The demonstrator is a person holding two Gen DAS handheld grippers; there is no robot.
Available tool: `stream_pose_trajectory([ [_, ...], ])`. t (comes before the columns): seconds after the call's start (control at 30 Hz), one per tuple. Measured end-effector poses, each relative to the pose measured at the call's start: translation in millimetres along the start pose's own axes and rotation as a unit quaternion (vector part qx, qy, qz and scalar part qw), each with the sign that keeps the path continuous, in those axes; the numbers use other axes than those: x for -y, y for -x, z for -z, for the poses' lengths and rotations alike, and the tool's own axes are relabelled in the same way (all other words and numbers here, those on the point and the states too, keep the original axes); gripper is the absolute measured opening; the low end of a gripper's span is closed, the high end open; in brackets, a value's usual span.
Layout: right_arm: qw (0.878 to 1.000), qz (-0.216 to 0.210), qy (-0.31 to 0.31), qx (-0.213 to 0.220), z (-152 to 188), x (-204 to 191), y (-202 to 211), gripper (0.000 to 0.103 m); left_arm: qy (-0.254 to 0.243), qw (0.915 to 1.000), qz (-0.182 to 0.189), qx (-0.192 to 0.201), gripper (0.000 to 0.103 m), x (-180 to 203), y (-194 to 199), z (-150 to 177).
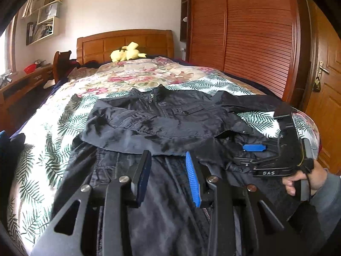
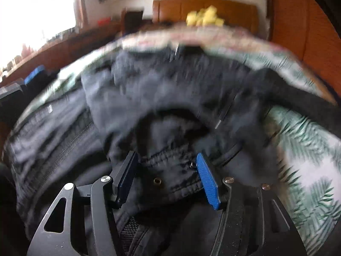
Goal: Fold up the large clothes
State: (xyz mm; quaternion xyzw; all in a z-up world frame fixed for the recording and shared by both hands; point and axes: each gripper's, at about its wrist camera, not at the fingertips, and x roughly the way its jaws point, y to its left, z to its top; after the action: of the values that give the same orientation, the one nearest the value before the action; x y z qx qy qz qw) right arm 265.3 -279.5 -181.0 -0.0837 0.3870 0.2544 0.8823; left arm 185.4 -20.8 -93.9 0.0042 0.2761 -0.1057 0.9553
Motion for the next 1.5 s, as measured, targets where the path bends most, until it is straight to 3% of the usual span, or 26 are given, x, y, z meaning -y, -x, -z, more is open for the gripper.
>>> stream_pose_trajectory([
  [0.33,1.0,0.012,0.008,0.001,5,-2,-3,0.061,-0.017,0.9996,0.016,0.013,0.032,25,6,-16],
  [0.73,1.0,0.009,0.0,0.012,5,0,-3,0.062,-0.024,0.9995,0.018,0.001,0.032,14,-70,-27],
  [1.03,1.0,0.009,-0.001,0.02,6,1,-2,0.063,-0.016,0.9994,0.024,-0.016,0.032,6,-112,-10],
  [1.27,0.999,0.007,-0.007,0.038,5,2,9,0.063,-0.002,0.9995,0.031,0.003,0.032,0,-106,-5],
  [1.5,0.996,-0.004,-0.041,0.077,-11,29,56,0.063,0.001,0.9995,0.025,0.019,0.032,-2,-100,-4],
])
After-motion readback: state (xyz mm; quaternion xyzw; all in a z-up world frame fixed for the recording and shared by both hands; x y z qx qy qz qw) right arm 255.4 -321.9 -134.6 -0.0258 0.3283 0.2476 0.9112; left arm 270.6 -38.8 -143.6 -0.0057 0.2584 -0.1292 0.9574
